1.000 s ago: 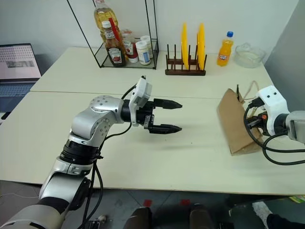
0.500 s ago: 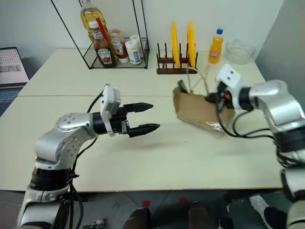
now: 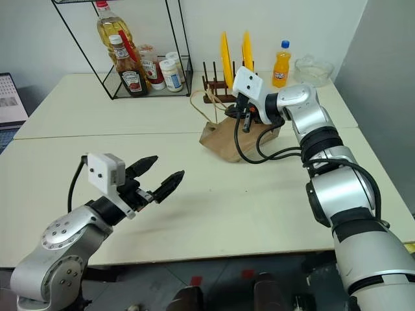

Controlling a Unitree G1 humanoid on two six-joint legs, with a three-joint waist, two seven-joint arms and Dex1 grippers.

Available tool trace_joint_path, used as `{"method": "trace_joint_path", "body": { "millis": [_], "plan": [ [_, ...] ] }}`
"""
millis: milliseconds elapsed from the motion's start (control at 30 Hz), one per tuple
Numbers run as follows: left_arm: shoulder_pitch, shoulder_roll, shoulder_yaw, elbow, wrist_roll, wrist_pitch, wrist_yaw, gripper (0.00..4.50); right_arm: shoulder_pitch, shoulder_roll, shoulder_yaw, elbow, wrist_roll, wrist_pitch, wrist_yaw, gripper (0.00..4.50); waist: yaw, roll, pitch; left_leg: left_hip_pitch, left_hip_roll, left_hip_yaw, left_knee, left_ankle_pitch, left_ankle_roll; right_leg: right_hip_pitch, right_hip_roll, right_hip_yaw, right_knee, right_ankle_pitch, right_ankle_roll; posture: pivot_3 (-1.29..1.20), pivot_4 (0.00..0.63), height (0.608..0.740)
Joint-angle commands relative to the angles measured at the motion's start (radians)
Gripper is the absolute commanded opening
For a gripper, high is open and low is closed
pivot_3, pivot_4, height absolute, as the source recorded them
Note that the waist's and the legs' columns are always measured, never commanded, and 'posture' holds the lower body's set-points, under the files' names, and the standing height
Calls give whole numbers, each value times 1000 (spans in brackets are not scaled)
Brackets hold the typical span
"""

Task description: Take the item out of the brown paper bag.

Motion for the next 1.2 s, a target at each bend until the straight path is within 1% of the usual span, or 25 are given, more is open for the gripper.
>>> {"method": "trace_joint_path", "body": {
  "millis": [33, 267, 333, 567, 700, 867, 1033, 1200],
  "plan": [
    [-5, 19, 24, -29, -35, -7, 10, 4500, -22, 3, -31, 20, -12, -32, 40, 21, 0, 0, 0, 0, 0, 0, 0, 0, 0, 0, 0, 0, 0, 0, 0, 0, 150, 740],
    [-109, 68, -25, 66, -56, -24, -37, 4500, -13, -52, -70, -1, -31, -10, 49, 21, 6, 0, 0, 0, 0, 0, 0, 0, 0, 0, 0, 0, 0, 0, 0, 0, 150, 740],
    [-159, 83, -44, 105, -60, -27, -66, 4500, -8, -77, -84, -25, -25, 13, 59, 21, 11, 0, 0, -1, 0, 0, 0, 0, 0, 0, 0, 0, 0, 0, 0, 0, 150, 740],
    [-275, 104, -87, 196, -69, -41, -130, 4500, -10, -110, -138, -102, 12, 121, 58, 21, 15, 1, 1, -5, 0, 0, -1, 0, 0, -4, 0, 0, 0, 0, 0, 0, 150, 740],
    [-298, 106, -107, 214, -68, -47, -146, 4500, 14, -130, -154, -157, 13, 176, 67, 21, 17, 1, 1, -9, 0, 0, 0, 1, -2, -7, 0, 0, 0, 0, 0, 0, 150, 740],
    [-302, 103, -122, 218, -69, -51, -154, 4500, 107, -185, -147, -283, 6, 259, 106, 21, 33, 1, 1, -14, 0, 0, 0, 2, -3, -12, 0, -1, 0, 0, 0, 0, 150, 740],
    [-306, 98, -127, 221, -70, -53, -155, 4500, 168, -222, -158, -378, 17, 365, 107, 21, 44, 2, 1, -14, 0, 0, 1, 2, -3, -12, 0, -1, 0, 0, 0, 0, 150, 740],
    [-328, 83, -153, 239, -62, -65, -154, 4500, 209, -262, -116, -386, -41, 354, 109, 21, 48, 2, 1, -14, 0, 0, 1, 2, -3, -12, 0, -1, 0, 0, 0, 0, 150, 740]
  ]
}}
